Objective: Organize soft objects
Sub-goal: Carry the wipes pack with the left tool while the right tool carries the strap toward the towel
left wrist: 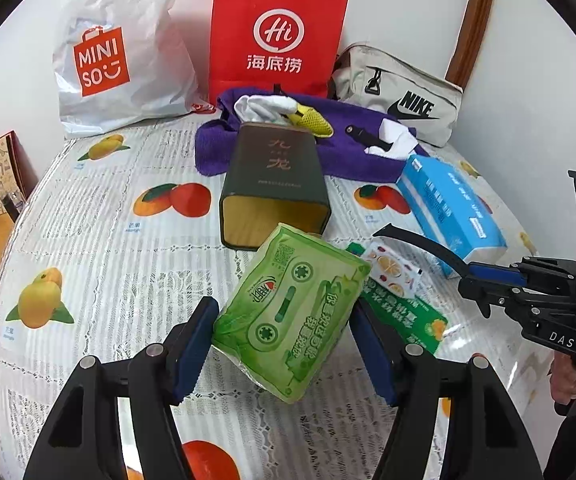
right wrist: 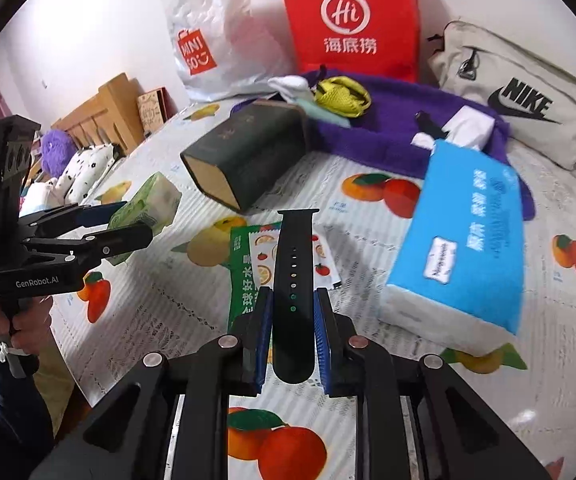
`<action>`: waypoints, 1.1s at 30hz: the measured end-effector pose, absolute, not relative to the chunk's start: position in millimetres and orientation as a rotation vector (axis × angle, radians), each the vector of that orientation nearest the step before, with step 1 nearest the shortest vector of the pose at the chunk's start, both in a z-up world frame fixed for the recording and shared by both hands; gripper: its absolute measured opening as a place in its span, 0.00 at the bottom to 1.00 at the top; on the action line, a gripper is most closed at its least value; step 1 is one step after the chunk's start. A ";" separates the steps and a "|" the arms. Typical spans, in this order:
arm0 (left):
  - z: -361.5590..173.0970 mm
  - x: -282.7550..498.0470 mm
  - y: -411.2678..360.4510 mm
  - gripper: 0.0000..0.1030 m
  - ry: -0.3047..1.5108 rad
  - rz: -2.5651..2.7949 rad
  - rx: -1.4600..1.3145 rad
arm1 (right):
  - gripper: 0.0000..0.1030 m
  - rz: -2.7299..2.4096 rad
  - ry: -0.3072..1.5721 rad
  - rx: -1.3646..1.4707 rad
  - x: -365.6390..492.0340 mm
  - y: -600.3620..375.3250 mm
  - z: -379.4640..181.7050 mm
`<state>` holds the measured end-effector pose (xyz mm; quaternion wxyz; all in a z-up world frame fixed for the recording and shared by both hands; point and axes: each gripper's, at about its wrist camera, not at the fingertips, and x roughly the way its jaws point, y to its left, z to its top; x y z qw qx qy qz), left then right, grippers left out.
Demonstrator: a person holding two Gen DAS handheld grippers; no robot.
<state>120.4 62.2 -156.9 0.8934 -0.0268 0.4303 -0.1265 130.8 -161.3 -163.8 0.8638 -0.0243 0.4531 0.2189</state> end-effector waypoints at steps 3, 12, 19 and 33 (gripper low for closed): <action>-150.3 119.8 60.8 0.64 0.892 -0.263 -0.061 | 0.19 0.459 0.939 -0.044 130.4 -164.3 -154.3; -125.6 124.8 56.6 0.64 0.884 -0.261 -0.066 | 0.19 0.438 0.903 -0.013 133.3 -173.7 -128.9; -104.9 140.1 48.3 0.64 0.875 -0.263 -0.052 | 0.19 0.418 0.872 0.016 141.6 -185.7 -109.8; -75.2 178.0 29.7 0.64 0.846 -0.267 -0.031 | 0.20 0.345 0.837 0.079 182.5 -218.6 -85.3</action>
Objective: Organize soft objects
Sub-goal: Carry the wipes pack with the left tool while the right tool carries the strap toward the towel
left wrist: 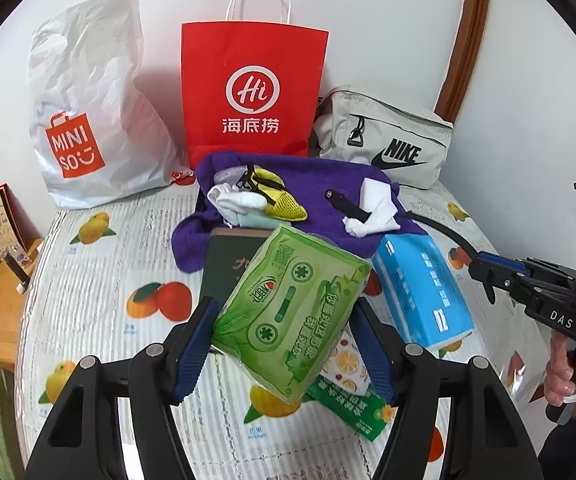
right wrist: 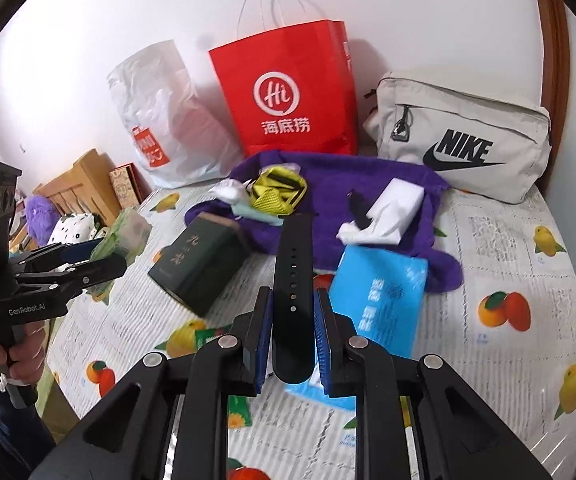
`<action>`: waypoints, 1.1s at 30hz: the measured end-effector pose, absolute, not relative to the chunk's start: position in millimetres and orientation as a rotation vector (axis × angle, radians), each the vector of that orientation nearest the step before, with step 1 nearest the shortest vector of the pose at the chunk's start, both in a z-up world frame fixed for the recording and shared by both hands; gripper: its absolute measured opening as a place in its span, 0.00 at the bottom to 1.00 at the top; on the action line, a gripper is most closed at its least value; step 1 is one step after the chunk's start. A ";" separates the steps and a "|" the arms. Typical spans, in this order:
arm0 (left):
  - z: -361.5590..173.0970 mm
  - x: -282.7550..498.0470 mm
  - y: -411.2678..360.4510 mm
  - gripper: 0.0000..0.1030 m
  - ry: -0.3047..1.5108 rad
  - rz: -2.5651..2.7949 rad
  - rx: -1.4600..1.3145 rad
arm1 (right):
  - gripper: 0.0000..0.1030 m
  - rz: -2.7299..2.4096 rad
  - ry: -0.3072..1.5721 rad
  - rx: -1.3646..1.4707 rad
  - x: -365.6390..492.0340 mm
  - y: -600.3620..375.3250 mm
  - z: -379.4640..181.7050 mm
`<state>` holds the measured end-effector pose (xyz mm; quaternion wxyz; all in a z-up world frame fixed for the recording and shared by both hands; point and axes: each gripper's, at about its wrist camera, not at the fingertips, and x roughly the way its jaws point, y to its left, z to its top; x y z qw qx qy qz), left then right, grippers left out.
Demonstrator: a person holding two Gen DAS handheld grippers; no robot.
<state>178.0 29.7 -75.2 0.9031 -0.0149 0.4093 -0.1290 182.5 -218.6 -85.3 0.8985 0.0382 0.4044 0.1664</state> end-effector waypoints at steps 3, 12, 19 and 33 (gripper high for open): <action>-72.4 185.6 30.3 0.64 0.846 -0.259 -0.035 | 0.20 0.337 0.835 0.090 192.9 -222.3 -82.0; -69.8 222.5 32.0 0.64 0.863 -0.226 -0.032 | 0.20 0.318 0.812 0.089 232.9 -224.7 -72.4; -68.9 256.9 32.4 0.64 0.869 -0.210 -0.026 | 0.20 0.305 0.813 0.089 269.0 -224.7 -72.3; -68.5 329.6 20.6 0.64 0.890 -0.219 -0.016 | 0.20 0.292 0.837 0.089 343.3 -225.3 -86.6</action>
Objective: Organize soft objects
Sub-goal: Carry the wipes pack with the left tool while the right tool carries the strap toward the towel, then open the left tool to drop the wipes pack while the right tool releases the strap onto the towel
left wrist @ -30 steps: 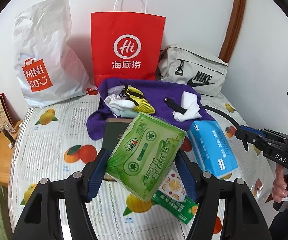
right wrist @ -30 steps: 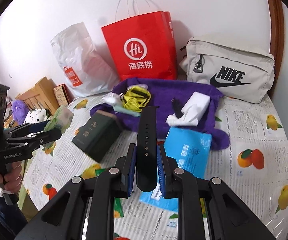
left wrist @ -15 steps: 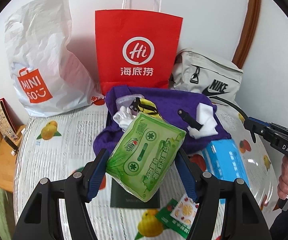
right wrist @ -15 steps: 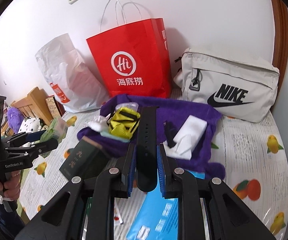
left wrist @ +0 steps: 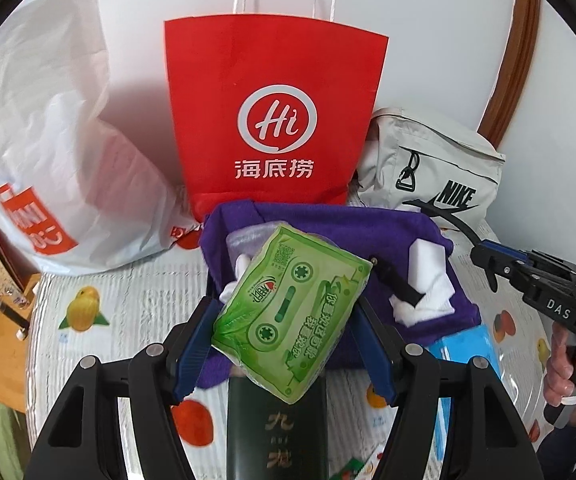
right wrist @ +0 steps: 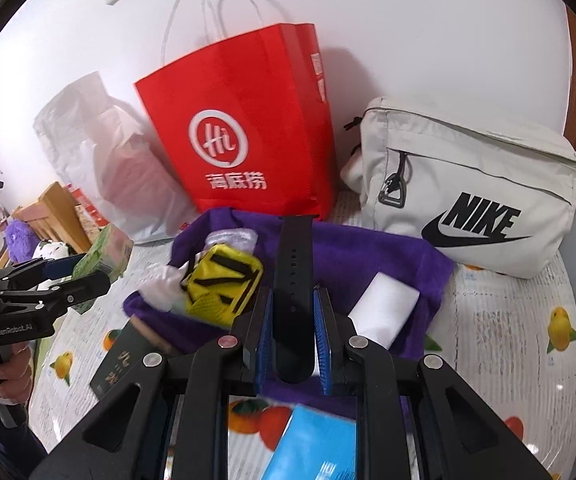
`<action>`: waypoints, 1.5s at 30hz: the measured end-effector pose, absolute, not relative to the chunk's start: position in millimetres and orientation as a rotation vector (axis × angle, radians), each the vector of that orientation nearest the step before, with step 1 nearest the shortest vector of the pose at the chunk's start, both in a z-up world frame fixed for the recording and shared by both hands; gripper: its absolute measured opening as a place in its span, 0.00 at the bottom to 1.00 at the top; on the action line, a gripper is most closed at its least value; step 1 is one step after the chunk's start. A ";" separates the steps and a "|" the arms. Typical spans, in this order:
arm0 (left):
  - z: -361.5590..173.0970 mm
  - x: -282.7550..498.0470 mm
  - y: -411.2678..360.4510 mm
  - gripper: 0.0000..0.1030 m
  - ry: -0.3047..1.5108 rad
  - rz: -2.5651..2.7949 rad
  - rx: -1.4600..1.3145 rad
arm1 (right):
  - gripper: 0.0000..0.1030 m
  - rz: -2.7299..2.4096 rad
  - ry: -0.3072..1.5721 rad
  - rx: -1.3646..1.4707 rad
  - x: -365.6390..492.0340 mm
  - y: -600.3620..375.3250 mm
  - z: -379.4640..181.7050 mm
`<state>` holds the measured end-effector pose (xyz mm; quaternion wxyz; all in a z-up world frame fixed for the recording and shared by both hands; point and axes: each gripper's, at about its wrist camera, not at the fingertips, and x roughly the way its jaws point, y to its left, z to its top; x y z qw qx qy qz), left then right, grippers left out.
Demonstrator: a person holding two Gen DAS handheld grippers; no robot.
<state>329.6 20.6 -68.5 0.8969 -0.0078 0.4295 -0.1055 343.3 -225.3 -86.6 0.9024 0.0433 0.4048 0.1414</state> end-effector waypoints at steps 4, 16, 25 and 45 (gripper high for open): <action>-68.3 350.5 13.3 0.64 0.884 -0.230 -0.014 | 0.20 0.274 0.859 0.088 364.7 -228.6 -94.1; -101.6 387.9 3.7 0.64 0.937 -0.239 -0.039 | 0.20 0.251 0.998 0.066 413.1 -224.4 -152.1; -114.3 393.6 2.4 0.64 0.968 -0.251 -0.044 | 0.20 0.223 1.068 0.062 423.9 -229.7 -172.6; -143.9 414.6 -62.1 0.64 1.035 -0.266 0.127 | 0.40 0.281 1.000 0.126 408.6 -260.1 -139.4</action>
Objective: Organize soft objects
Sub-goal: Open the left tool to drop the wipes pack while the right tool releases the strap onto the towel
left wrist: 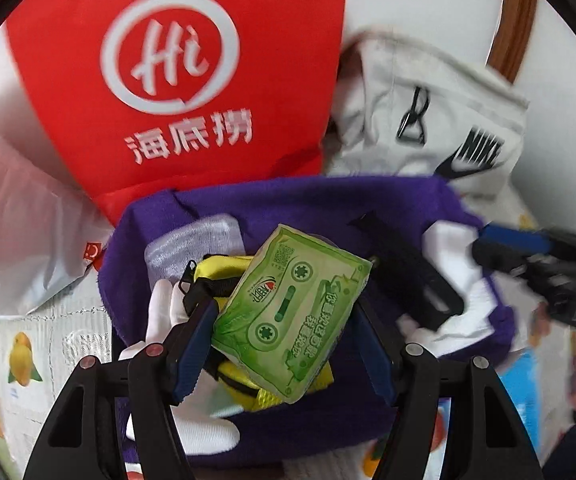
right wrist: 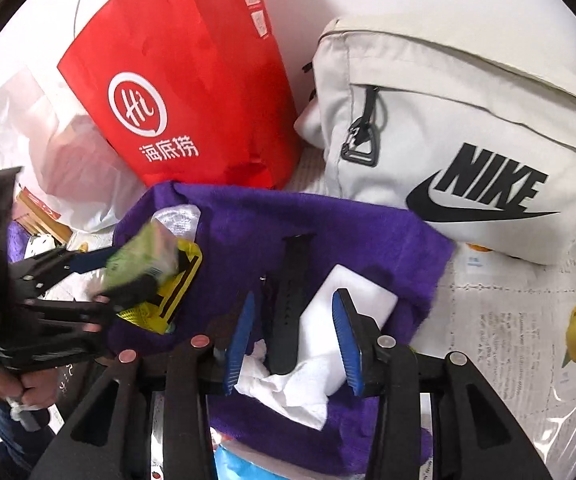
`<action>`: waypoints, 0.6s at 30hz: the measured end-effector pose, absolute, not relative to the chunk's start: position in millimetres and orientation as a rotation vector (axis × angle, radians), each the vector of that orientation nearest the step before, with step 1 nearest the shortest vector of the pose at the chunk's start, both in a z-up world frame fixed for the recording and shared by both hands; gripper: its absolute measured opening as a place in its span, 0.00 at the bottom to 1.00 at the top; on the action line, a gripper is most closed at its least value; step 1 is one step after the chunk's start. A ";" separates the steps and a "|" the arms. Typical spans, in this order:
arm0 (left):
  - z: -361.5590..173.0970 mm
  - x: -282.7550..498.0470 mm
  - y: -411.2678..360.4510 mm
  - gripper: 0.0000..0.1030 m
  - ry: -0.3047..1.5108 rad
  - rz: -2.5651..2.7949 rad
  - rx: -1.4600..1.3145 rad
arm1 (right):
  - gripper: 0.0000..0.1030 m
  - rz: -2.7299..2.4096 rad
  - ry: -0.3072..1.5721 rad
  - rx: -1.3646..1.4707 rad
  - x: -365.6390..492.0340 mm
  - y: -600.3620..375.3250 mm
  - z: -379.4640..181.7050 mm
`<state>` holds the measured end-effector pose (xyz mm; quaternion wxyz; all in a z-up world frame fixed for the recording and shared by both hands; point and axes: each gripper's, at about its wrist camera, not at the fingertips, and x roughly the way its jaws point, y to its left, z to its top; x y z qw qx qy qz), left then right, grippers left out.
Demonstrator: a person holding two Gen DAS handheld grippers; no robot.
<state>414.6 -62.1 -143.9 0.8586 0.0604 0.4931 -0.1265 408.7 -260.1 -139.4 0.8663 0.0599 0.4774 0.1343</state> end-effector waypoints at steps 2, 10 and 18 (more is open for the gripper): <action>-151.3 419.2 -62.7 0.64 1.055 -0.258 0.121 | 0.40 0.285 0.992 0.136 407.1 -263.9 -137.2; -159.6 425.4 -58.8 0.86 1.118 -0.309 0.023 | 0.40 0.314 0.979 0.171 406.2 -268.5 -135.9; -151.5 414.3 -55.5 0.87 1.116 -0.255 0.031 | 0.40 0.324 0.956 0.178 399.0 -269.0 -126.1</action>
